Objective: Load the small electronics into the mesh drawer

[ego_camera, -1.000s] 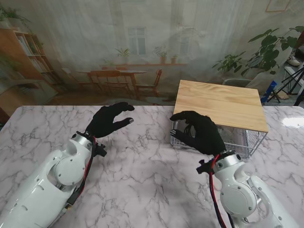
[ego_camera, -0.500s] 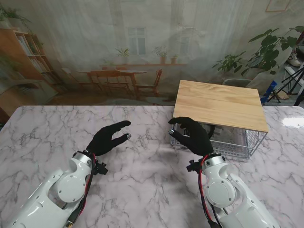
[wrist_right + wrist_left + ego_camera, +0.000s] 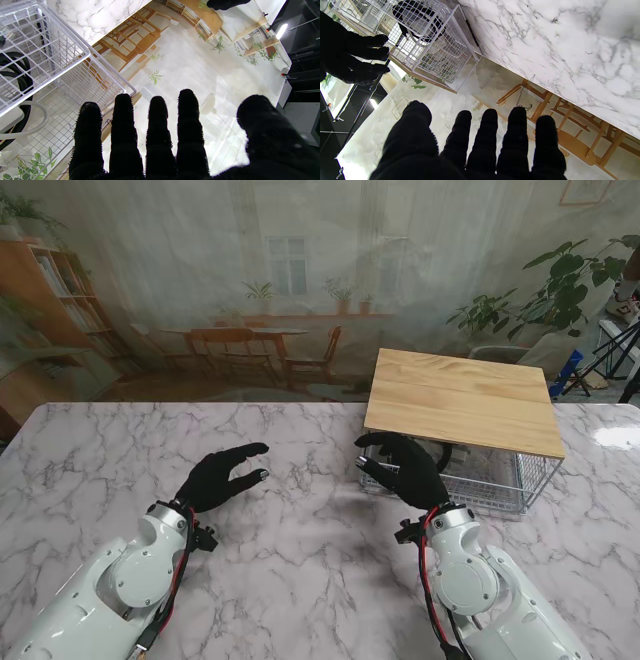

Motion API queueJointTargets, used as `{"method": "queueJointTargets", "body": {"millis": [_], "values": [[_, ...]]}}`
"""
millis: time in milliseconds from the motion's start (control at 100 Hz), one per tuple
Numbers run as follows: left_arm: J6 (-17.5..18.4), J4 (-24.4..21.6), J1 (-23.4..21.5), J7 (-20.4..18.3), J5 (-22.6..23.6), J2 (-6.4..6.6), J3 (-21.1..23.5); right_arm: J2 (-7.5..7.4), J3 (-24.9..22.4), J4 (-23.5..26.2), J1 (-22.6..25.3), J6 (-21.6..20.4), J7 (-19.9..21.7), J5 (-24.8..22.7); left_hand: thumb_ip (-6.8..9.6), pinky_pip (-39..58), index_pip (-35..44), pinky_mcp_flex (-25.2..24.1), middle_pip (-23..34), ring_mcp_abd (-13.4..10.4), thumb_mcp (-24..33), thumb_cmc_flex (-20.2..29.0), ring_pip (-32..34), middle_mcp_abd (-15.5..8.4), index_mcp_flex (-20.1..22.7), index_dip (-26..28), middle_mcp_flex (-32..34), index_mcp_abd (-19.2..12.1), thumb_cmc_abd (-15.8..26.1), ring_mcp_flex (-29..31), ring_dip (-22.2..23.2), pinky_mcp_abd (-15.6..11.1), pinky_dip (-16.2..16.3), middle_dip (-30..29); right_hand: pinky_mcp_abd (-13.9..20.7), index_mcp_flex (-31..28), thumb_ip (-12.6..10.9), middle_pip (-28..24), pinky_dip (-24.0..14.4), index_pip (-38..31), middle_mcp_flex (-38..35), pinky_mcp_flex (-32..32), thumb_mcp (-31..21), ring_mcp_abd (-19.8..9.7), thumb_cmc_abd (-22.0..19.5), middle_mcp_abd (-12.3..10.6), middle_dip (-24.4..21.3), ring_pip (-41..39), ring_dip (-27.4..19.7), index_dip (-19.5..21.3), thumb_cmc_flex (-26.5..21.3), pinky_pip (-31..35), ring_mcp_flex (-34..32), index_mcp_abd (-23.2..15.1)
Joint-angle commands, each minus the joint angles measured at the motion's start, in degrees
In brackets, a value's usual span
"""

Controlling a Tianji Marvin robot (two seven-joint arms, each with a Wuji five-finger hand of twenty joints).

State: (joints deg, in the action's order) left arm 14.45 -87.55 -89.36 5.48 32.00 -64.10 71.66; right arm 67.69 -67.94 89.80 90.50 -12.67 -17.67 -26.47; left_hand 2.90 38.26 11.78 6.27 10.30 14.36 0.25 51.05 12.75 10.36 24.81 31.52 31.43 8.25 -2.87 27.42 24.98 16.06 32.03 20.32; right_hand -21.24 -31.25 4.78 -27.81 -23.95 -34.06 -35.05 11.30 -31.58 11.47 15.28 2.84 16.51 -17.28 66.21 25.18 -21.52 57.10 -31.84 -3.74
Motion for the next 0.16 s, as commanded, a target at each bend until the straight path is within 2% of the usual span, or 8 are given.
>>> {"method": "queueJointTargets", "body": {"millis": [0,150], "values": [[-0.4,0.6,0.5,-1.2,-0.3,0.12,-0.2,0.12,0.2,-0.5,-0.3,0.7,0.1,0.4,-1.15,0.4,-0.1,-1.1,0.1,0.5,-1.2,1.2,0.7,-0.6,0.8,-0.2,0.8,0.5,3.1,0.3,0.8,0.7,1.3,0.6,1.4,-1.0,-1.2,-0.3,0.5,-0.9,-0.8,-0.1,-0.7,-1.8,-0.8,-1.6,-0.1,3.5,-0.9,-0.1,2.5,-0.3,0.3,-2.1],[-0.2,0.7,0.3,-0.5,1.2,0.2,0.3,0.0,0.6,-0.3,-0.1,1.3,0.8,0.6,-1.17,0.3,-0.1,-1.1,0.1,0.5,-1.3,1.1,0.7,-0.7,0.8,-0.3,0.8,0.5,3.2,0.3,0.8,0.7,1.3,0.6,1.4,-0.9,-1.2,-0.4,0.5,-0.9,-0.7,-0.1,-0.9,-1.8,-0.8,-1.6,-0.1,3.5,-0.9,-0.3,2.5,-0.3,0.3,-2.2]]}}
